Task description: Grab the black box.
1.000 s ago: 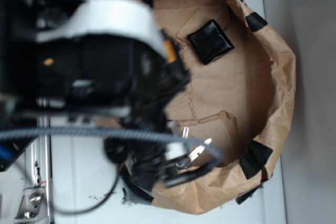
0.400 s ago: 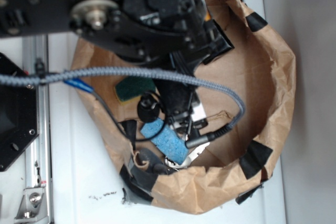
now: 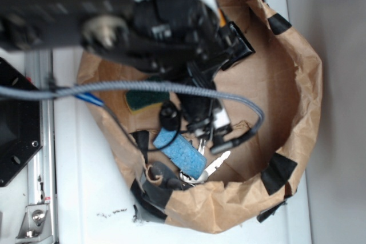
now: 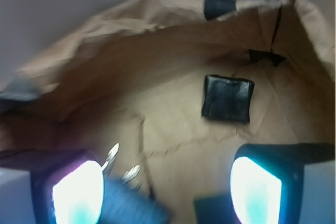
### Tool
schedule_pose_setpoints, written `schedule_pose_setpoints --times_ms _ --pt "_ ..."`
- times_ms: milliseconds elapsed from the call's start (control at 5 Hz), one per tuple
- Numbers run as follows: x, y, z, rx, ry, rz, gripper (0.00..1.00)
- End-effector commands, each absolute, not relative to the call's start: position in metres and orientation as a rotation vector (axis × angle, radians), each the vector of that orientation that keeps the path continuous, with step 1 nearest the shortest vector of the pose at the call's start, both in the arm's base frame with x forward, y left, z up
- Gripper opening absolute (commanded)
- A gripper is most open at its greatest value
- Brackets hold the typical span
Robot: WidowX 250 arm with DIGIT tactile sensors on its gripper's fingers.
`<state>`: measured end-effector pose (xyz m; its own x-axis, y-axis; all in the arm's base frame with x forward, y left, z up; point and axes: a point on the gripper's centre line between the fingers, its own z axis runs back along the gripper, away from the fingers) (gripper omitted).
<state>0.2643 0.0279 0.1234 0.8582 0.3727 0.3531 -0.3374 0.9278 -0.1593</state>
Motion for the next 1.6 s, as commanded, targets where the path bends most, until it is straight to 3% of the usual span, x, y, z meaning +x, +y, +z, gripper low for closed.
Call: schedule_pose_setpoints --times_ms 0,400,600,1400 --pt "0.282 0.058 0.102 -0.038 -0.492 0.468 1.00" --pt "0.289 0.084 0.086 0.022 -0.461 0.538 1.00" --pt "0.274 0.086 0.085 0.023 -0.452 0.524 1.00" --pt "0.293 0.097 0.076 0.104 -0.507 0.474 1.00"
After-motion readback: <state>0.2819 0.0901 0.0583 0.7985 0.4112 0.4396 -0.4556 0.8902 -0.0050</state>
